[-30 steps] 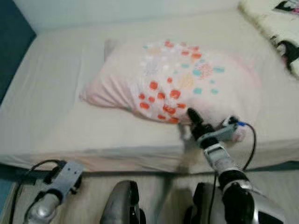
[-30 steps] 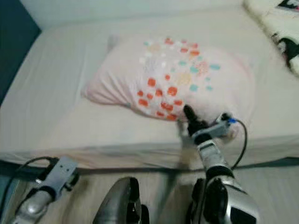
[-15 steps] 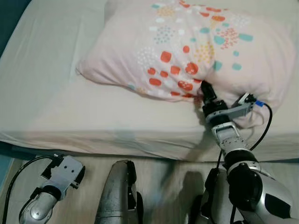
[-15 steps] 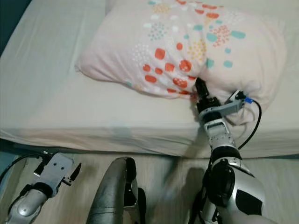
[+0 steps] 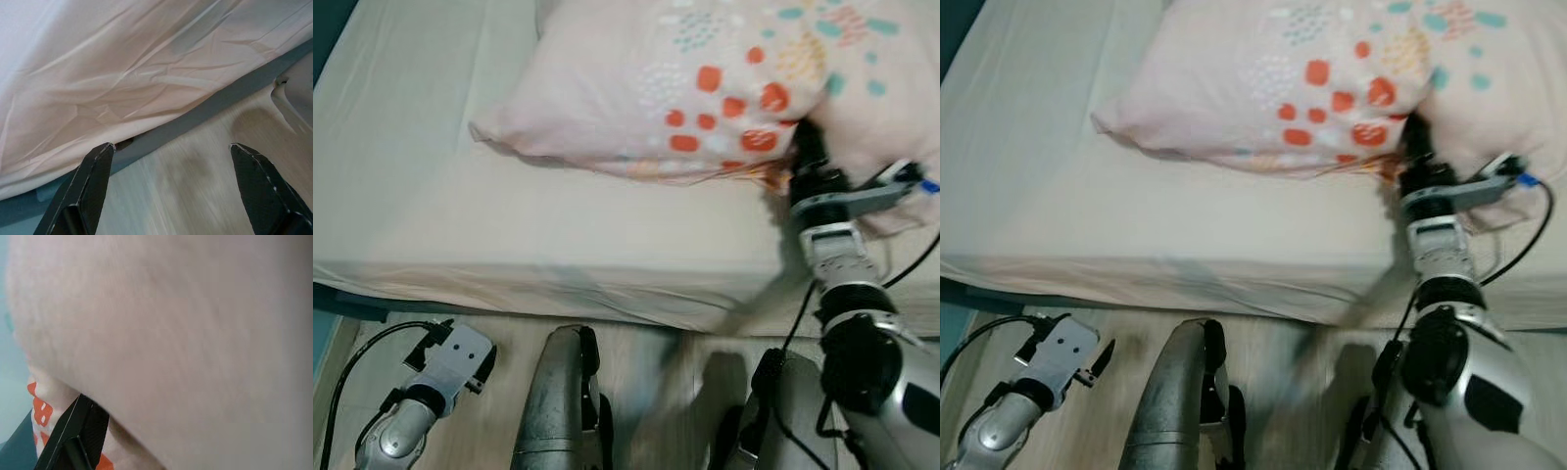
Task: Clean up the room
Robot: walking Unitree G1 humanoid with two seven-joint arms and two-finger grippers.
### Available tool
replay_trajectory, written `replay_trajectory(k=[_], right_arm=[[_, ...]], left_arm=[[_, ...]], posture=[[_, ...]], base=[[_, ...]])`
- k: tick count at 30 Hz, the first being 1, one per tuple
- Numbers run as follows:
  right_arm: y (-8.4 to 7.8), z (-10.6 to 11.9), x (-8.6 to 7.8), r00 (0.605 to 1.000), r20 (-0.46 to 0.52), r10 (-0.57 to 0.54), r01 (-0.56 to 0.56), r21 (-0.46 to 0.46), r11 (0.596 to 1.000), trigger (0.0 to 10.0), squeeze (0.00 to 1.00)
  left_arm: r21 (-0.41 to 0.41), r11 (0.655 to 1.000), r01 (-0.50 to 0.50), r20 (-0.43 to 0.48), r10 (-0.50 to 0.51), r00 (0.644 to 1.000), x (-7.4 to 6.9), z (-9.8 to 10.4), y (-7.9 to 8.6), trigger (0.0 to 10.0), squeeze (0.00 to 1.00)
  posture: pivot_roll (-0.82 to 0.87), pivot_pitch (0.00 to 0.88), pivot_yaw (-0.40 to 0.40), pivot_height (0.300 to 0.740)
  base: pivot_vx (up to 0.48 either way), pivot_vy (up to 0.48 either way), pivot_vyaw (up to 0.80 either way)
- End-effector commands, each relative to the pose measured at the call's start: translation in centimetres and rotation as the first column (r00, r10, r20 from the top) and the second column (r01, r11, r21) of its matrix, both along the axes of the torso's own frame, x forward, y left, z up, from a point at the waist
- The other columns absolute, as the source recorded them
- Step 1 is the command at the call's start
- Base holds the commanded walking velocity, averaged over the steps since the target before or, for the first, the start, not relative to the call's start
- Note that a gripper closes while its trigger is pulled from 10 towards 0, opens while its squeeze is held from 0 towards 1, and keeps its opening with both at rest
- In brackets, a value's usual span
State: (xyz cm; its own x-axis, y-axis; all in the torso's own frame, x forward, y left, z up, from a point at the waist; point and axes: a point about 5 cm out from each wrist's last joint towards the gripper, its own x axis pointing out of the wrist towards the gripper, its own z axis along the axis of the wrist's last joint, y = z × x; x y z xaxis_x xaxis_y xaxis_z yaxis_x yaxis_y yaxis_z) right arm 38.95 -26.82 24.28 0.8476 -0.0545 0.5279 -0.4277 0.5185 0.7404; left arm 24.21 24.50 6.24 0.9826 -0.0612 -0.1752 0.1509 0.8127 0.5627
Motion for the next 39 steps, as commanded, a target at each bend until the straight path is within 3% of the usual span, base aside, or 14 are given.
replay_trajectory(k=[1,3,4,6,7,11,19,23,25,28,29,31,36,39], right_arm=[[-1.1,1.0,-0.4,0.998,0.042,-0.047,0.047,0.003,0.999,10.0,0.00],[-1.6,1.7,-0.5,0.997,0.061,-0.054,0.056,-0.020,0.998,10.0,0.00],[-1.9,2.4,-0.6,0.995,0.085,-0.056,0.059,-0.029,0.998,8.4,0.00],[-2.1,2.8,-0.7,0.993,0.100,-0.057,0.060,-0.033,0.998,8.4,0.00],[-2.3,3.3,-0.7,0.992,0.110,-0.061,0.066,-0.039,0.997,0.0,0.00],[-2.7,4.0,-0.8,0.991,0.113,-0.072,0.079,-0.058,0.995,0.0,0.00],[-5.1,5.8,-1.8,0.983,0.122,-0.139,0.153,-0.111,0.982,0.0,0.00],[-5.7,6.3,-2.3,0.980,0.145,-0.137,0.161,-0.169,0.972,0.0,0.00],[-6.1,7.1,-3.0,0.977,0.175,-0.124,0.166,-0.250,0.954,0.0,0.00],[-6.2,7.2,-3.2,0.976,0.181,-0.121,0.168,-0.267,0.949,0.0,0.00],[-6.5,7.4,-3.8,0.973,0.200,-0.118,0.179,-0.319,0.931,0.0,0.00],[-6.5,7.4,-3.8,0.973,0.200,-0.118,0.179,-0.319,0.931,0.0,0.00],[-8.4,8.5,-6.8,0.951,0.253,-0.176,0.263,-0.365,0.893,0.0,0.00],[-8.7,8.9,-9.1,0.945,0.294,-0.144,0.253,-0.378,0.890,0.0,0.00]], left_arm=[[0.001,1.000,0.000,-0.063,0.000,0.998,-0.9,-1.2,-0.2,10.0,0.00],[-0.004,1.000,0.004,-0.064,-0.004,0.998,-0.8,-1.3,-0.5,10.0,0.00],[-0.005,1.000,0.007,-0.065,-0.008,0.998,-0.8,-1.4,-0.7,10.0,0.00],[-0.005,1.000,0.009,-0.067,-0.009,0.998,-0.8,-1.5,-0.8,10.0,0.00],[-0.005,1.000,0.010,-0.069,-0.010,0.998,-0.8,-1.6,-0.9,10.0,0.00],[-0.006,1.000,0.010,-0.071,-0.011,0.997,-0.7,-1.7,-1.1,10.0,0.00],[-0.029,0.999,0.013,-0.067,-0.015,0.998,0.4,-2.2,-2.4,10.0,0.00],[-0.041,0.999,0.023,-0.061,-0.026,0.998,1.2,-2.5,-3.3,10.0,0.00],[-0.062,0.998,0.034,-0.047,-0.037,0.998,2.3,-2.5,-4.4,10.0,0.00],[-0.066,0.997,0.036,-0.045,-0.039,0.998,2.5,-2.5,-4.6,10.0,0.00],[-0.083,0.996,0.042,-0.043,-0.046,0.998,3.4,-2.7,-5.6,10.0,0.00],[-0.083,0.996,0.042,-0.043,-0.046,0.998,3.4,-2.7,-5.6,10.0,0.00],[-0.114,0.991,0.073,-0.032,-0.077,0.997,5.1,-2.6,-8.0,10.0,0.00],[-0.133,0.987,0.088,-0.028,-0.092,0.995,6.2,-2.3,-9.2,10.0,0.00]], posture=[[0.36,0.471,0.129,0.500],[0.35,0.465,0.125,0.500],[0.34,0.460,0.122,0.500],[0.34,0.458,0.121,0.500],[0.33,0.450,0.115,0.500],[0.32,0.442,0.109,0.500],[0.27,0.391,0.081,0.500],[0.23,0.344,0.068,0.500],[0.20,0.298,0.055,0.500],[0.20,0.298,0.055,0.500],[0.15,0.232,0.045,0.500],[0.15,0.232,0.045,0.500],[0.09,0.168,0.042,0.500],[0.03,0.113,0.055,0.500]], base=[[0.000,0.000,0.00],[0.000,0.000,0.00],[0.000,0.000,0.00],[0.000,0.000,0.00],[0.000,0.000,0.00],[0.000,0.000,0.00],[0.000,0.000,0.00],[0.000,0.000,0.00],[0.000,0.000,0.00],[0.000,0.000,0.00],[0.000,0.000,0.00],[0.000,0.000,0.00],[0.000,0.000,0.00],[0.000,0.000,0.00]])
